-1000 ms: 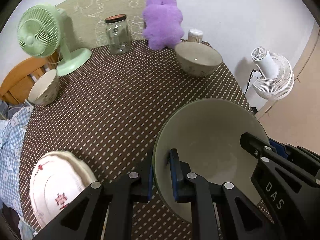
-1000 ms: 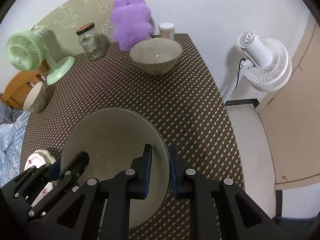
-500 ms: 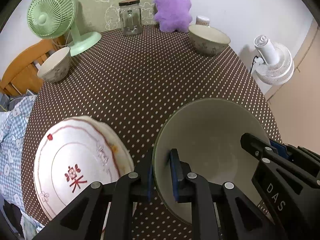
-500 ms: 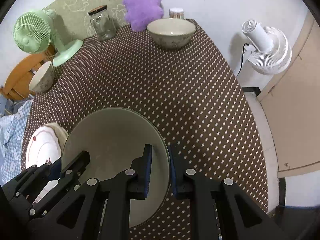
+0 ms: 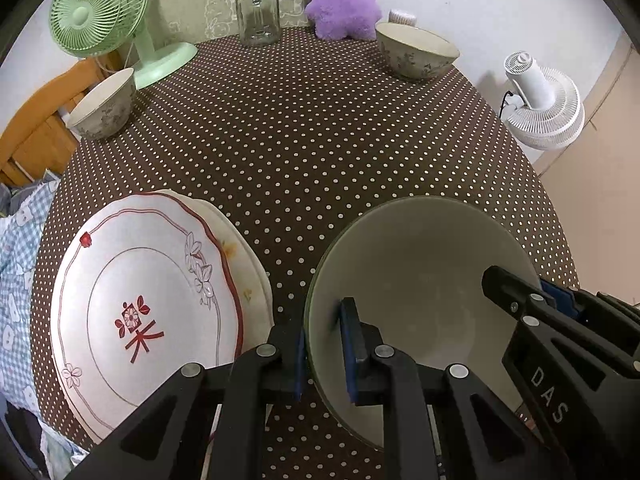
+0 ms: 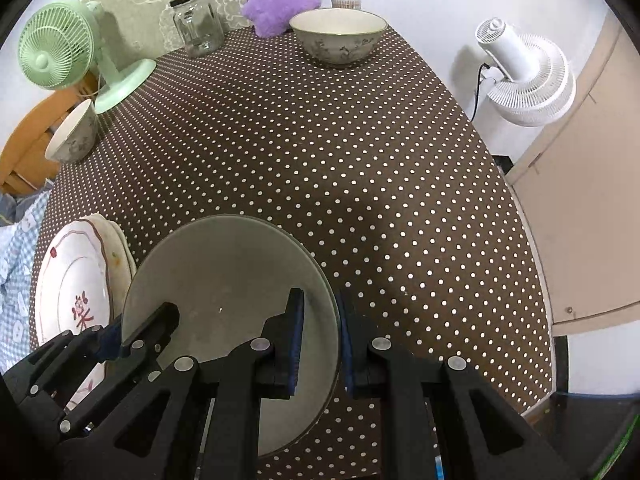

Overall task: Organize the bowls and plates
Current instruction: 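Carry the beige bowl with the right gripper toward the plate stack, then lower the bowl onto the table beside the plates and open the right gripper, then move the right gripper to the beige bowl beside the purple plush toy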

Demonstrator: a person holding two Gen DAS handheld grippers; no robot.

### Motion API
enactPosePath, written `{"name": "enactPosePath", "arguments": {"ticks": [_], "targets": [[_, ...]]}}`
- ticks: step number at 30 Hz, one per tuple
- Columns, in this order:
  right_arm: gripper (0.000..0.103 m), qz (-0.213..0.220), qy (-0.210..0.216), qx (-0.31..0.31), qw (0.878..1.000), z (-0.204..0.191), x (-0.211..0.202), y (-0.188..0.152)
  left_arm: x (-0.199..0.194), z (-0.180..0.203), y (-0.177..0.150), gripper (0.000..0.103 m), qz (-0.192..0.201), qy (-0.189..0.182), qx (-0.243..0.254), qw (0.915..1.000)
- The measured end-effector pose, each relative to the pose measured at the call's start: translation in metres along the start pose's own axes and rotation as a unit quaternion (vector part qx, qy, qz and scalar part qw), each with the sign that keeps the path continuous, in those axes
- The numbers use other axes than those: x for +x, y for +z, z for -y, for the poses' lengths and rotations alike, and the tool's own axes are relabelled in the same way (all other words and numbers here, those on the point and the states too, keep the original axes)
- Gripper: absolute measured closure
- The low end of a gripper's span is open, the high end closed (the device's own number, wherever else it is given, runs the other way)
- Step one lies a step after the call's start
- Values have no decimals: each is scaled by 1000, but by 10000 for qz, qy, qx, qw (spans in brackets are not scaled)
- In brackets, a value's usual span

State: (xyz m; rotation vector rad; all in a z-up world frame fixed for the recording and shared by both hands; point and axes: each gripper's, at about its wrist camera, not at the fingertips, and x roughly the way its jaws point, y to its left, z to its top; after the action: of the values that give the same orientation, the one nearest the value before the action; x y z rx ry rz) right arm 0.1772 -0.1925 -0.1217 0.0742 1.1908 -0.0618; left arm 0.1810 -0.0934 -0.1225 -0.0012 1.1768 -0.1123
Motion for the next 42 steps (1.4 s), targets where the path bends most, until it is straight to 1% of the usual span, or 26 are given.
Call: {"name": "enactPosePath", "arguments": {"ticks": [4, 6, 7, 8, 10, 11, 12, 13, 15, 16, 17, 18, 19, 20, 22, 25, 29, 36, 42], "targets": [[83, 14, -63, -21, 10000, -1, 0, 1, 0, 0, 0, 90, -14, -26, 18, 10000], [83, 20, -72, -11, 10000, -1, 0, 1, 1, 1, 0, 89, -34, -42, 8, 10000], [83, 18, -62, 11, 10000, -1, 0, 1, 0, 0, 0, 82, -40, -69, 2, 10000], [83, 2, -25, 47, 10000, 1, 0, 1, 0, 0, 1, 73, -37, -71, -1, 10000], [83, -59, 33, 137, 9999, 4, 2, 2, 0, -2, 1, 66, -49, -40, -23, 10000], [81, -98, 40, 171, 9998, 5, 2, 2, 0, -3, 2, 65, -71, -49, -33, 10000], [73, -114, 48, 192, 9997, 6, 2, 2, 0, -4, 3, 65, -81, -84, -45, 9999], [62, -103, 61, 212, 9997, 8, 2, 3, -1, -4, 4, 64, -93, -112, -50, 9999], [57, -2, 42, 209, 9998, 9, -4, 3, -4, -5, 6, 58, -59, -76, -43, 9999], [57, 57, -1, 202, 9998, 10, -8, 4, -6, -6, 8, 51, -32, -25, -44, 10000], [56, 84, -20, 209, 9997, 10, -11, 5, -8, -7, 9, 49, -13, -45, -54, 10000], [54, 103, -20, 230, 9997, 11, -13, 6, -11, -8, 11, 48, -1, -86, -57, 9999], [51, 126, -20, 257, 9996, 13, -16, 7, -14, -8, 12, 45, 16, -90, -43, 9999], [50, 172, -30, 282, 9995, 14, -20, 8, -17, -8, 14, 38, 46, -48, -13, 10000], [40, 259, -40, 320, 9991, 17, -28, 11, -23, -9, 16, 30, 148, -14, 36, 9999], [36, 427, 1, 363, 9984, 20, -41, 15, -34, -9, 18, 25, 261, -40, 82, 9996], [35, 532, 41, 333, 9980, 17, -53, 17, -46, -8, 21, 21, 392, -103, 146, 9991], [35, 803, 88, 319, 9962, 19, -78, 25, -68, -1, 32, 20, 658, -93, 203, 9976], [35, 1101, 25, 180, 9938, 23, -95, 38, -78, 10, 46, 20, 886, 45, 163, 9959]]}}
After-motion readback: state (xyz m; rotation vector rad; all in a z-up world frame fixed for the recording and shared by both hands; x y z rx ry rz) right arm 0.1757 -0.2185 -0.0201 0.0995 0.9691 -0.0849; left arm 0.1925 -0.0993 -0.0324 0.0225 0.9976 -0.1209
